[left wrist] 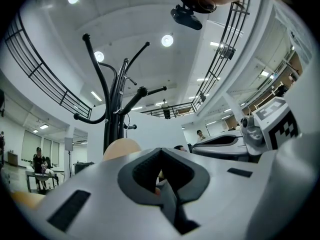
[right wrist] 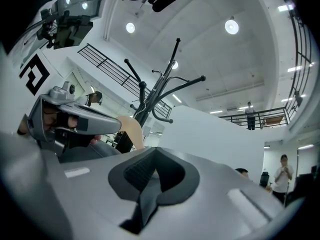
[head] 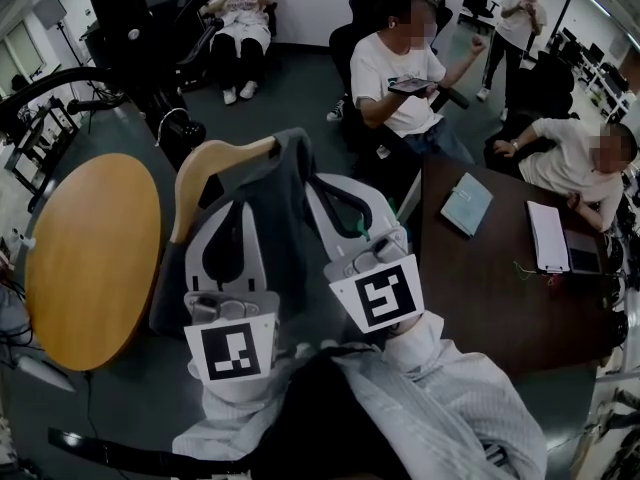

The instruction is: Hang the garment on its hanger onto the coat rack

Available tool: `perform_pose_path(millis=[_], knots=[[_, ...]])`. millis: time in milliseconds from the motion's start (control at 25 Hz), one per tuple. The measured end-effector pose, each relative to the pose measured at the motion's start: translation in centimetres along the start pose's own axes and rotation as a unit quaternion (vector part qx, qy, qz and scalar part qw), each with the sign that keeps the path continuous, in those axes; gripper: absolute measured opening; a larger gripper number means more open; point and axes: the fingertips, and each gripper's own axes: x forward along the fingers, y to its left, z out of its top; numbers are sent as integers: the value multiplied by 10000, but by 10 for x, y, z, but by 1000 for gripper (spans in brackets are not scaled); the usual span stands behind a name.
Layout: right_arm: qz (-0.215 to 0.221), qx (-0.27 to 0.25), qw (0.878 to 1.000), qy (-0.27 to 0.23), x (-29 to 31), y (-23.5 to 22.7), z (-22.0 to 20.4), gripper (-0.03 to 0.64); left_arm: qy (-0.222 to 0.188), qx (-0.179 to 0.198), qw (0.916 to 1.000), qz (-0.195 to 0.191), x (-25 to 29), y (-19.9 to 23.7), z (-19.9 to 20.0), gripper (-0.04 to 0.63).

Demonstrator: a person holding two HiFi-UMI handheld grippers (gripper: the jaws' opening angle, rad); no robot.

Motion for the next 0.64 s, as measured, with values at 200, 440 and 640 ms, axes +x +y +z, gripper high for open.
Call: perform_pose_path(millis=[200, 440, 640], knots=[[-25, 19, 10000, 8, -2, -4, -3, 0, 42, 18, 10000, -19, 3, -4, -3, 5], [-37, 35, 10000, 20, -9, -8, -5, 0, 64, 53, 10000, -23, 3, -12, -4, 5], [-58, 39, 10000, 25, -3, -8, 4, 0, 101, 74, 9999, -29, 4, -4, 2, 5]])
